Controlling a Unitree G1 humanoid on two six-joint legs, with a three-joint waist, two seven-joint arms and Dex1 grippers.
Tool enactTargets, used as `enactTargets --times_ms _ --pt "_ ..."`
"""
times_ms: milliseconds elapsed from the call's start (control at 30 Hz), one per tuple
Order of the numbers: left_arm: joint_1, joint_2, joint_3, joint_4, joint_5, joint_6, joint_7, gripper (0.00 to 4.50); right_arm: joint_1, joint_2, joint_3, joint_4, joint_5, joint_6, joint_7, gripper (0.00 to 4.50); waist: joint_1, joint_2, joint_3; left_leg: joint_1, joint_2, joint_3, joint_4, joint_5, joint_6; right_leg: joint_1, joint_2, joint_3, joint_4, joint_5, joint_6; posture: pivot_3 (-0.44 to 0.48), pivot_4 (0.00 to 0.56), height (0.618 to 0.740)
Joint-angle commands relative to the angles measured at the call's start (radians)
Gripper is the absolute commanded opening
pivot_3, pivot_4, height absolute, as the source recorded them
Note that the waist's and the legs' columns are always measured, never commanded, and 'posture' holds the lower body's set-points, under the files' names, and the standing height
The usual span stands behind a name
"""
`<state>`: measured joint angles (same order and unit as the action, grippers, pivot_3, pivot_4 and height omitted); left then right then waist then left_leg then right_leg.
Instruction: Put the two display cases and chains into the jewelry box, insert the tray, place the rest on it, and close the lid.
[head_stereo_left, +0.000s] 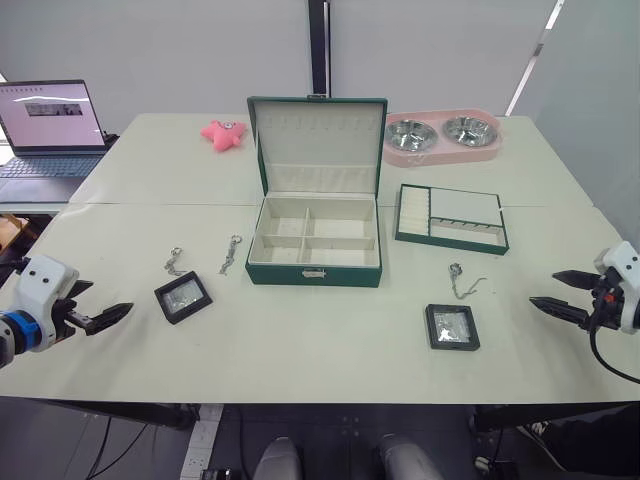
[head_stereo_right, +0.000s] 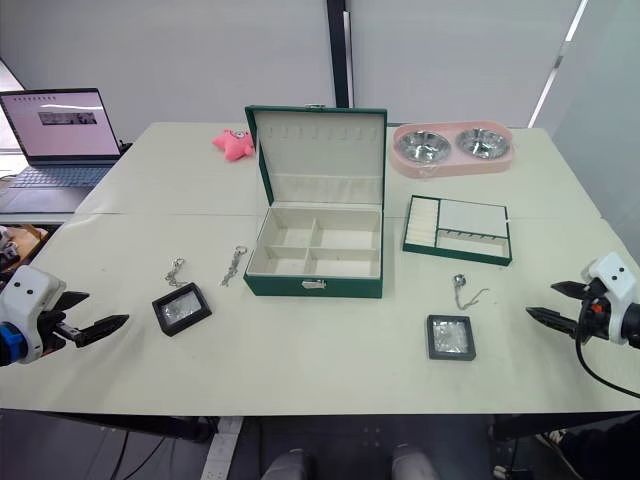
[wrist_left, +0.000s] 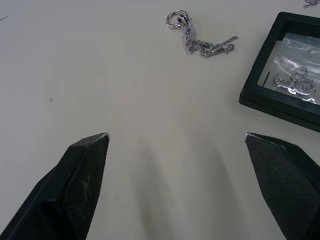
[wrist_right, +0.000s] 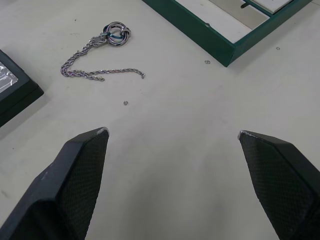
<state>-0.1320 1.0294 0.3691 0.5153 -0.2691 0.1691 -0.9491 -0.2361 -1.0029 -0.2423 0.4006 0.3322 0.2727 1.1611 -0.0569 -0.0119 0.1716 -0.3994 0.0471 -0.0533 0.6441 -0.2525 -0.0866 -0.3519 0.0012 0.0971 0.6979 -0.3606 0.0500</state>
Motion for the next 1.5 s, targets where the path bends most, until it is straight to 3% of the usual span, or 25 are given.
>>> enactTargets --times_ms 33,567,733,933,1033,1167,1500 --pt "-0.007 0.007 0.018 0.009 0.004 -0.020 0.004 4.50 -0.012 -0.002 -0.014 -0.011 0.005 -0.007 0.008 4.41 0.000 0.000 0.000 0.000 0.000 0.000 0.000 0.000 0.000 0.000 0.000 0.000 0.000 0.000 0.000 0.000 0.150 0.740" --pt "-0.035 0.005 0.023 0.048 0.016 -0.035 0.017 4.50 0.017 0.003 -0.025 -0.031 0.014 -0.001 -0.001 4.41 0.000 0.000 0.000 0.000 0.000 0.000 0.000 0.000 0.000 0.000 0.000 0.000 0.000 0.000 0.000 0.000 0.150 0.740" --pt "-0.099 -0.039 0.067 -0.004 -0.082 0.070 0.015 4.50 -0.032 0.072 -0.078 -0.115 0.104 0.089 -0.061 4.41 -0.001 0.000 0.000 0.000 0.000 0.000 0.001 0.000 0.000 0.000 0.000 0.000 0.001 0.000 0.000 0.000 0.150 0.740" --pt "-0.169 -0.148 0.027 -0.209 -0.121 0.194 0.133 4.50 -0.098 0.222 -0.036 -0.294 0.128 0.141 -0.217 4.41 0.001 -0.001 -0.001 -0.001 0.000 -0.002 0.001 0.000 0.000 0.000 0.000 -0.001 0.002 0.000 0.000 0.000 0.150 0.740" --pt "-0.204 -0.220 -0.023 -0.311 -0.111 0.244 0.200 4.50 -0.157 0.309 0.021 -0.318 0.087 0.134 -0.303 3.83 0.001 -0.001 -0.001 -0.001 0.000 -0.001 0.002 0.000 0.000 0.001 0.000 -0.001 0.002 0.000 0.000 0.000 0.150 0.740" --pt "-0.254 -0.283 -0.088 -0.340 -0.076 0.265 0.253 3.58 -0.223 0.402 0.109 -0.314 0.030 0.127 -0.374 2.48 0.000 -0.001 -0.001 -0.001 0.000 -0.002 0.002 0.000 0.000 0.000 0.000 -0.001 0.002 0.000 0.000 0.000 0.150 0.740" --pt "-0.328 -0.388 -0.215 -0.309 -0.007 0.290 0.311 0.46 -0.313 0.542 0.290 -0.300 -0.094 0.148 -0.461 0.20 0.000 -0.001 -0.001 -0.001 0.000 -0.002 0.002 0.000 0.000 -0.001 0.000 -0.001 0.002 0.000 0.000 0.000 0.150 0.740"
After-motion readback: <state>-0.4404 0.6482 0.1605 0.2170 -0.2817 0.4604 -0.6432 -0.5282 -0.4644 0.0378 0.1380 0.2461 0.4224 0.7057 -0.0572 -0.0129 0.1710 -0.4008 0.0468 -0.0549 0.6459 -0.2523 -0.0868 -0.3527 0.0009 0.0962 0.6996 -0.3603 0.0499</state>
